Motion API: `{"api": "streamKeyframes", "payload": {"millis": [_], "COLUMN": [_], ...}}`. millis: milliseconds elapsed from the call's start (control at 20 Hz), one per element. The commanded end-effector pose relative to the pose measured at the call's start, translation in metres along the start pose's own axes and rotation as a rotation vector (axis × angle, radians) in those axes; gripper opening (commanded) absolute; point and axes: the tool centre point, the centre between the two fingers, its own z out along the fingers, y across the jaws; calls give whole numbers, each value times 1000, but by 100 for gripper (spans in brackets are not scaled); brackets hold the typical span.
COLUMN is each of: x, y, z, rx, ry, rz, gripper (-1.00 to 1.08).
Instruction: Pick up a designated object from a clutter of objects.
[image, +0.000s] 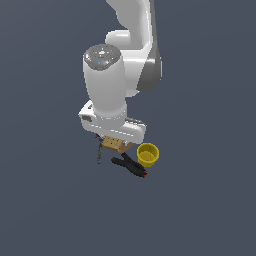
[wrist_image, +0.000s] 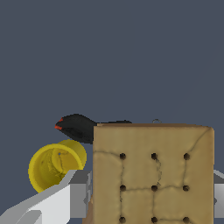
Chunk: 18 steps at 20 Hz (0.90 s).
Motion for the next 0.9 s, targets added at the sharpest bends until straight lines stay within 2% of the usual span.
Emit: {"api": "streamKeyframes", "payload": {"millis": [0, 450, 850], "x": [-12, -52, -75], "y": [-3, -16, -24], "z": [-25, -111, -162], "rx": [0, -2, -2], "ry": [1, 2, 2], "rz": [0, 0, 0], "gripper": [-100, -100, -100]}}
